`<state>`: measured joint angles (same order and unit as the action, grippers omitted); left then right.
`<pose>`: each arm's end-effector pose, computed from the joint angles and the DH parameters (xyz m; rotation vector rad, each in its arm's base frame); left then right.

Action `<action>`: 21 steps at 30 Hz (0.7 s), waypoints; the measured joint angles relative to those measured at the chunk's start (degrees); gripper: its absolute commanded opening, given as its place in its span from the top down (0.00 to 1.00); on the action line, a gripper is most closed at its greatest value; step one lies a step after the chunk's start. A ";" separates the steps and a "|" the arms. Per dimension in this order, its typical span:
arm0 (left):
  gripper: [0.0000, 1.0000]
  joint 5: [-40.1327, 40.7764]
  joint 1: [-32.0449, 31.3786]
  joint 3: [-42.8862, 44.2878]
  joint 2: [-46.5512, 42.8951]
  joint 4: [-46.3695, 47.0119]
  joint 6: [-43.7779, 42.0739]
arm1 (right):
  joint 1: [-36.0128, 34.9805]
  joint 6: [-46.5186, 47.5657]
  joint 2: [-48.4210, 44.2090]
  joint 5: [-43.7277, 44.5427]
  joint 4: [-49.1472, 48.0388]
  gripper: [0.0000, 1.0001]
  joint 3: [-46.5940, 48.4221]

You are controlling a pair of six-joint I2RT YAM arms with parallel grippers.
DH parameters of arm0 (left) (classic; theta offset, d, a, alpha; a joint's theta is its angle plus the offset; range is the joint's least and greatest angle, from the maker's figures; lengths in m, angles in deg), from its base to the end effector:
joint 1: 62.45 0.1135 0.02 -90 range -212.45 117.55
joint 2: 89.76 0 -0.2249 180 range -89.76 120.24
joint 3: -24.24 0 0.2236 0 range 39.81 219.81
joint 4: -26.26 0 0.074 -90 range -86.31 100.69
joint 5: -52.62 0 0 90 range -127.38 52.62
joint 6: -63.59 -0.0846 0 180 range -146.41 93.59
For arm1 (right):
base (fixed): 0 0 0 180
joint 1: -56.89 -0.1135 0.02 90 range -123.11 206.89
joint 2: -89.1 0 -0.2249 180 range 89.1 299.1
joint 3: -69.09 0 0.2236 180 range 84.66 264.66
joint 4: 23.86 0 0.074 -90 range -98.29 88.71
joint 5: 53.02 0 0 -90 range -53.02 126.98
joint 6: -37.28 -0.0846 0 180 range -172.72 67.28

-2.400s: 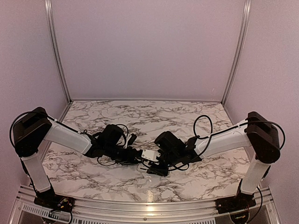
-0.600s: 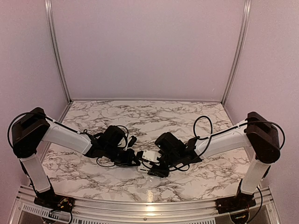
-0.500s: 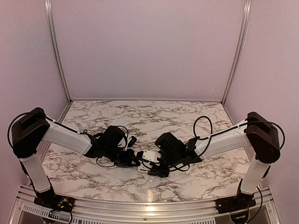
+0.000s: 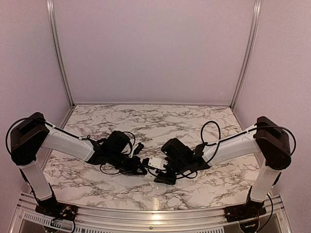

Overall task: Load the batteries into the remote control
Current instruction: Load the battery cover onto the remote control without the battery cover.

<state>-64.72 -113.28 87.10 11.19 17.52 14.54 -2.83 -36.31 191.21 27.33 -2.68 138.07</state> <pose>0.1851 -0.2887 0.0876 0.4886 2.6527 -1.2172 0.1623 0.3062 0.0833 -1.6439 1.9856 0.5083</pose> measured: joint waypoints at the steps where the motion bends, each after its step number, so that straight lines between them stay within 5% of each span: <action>1: 1.00 -0.50 -0.17 0.00 -0.11 0.00 0.02 | 0.00 0.00 0.00 -0.04 0.00 0.59 0.00; 21: 1.00 -1.09 1.99 -3.19 -1.05 2.03 2.10 | 0.00 0.20 0.00 -0.13 -0.02 0.60 0.00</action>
<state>-65.81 -111.29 83.91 10.14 19.56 16.64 -2.83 -36.12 191.21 27.20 -2.70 138.07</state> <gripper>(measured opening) 0.037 0.399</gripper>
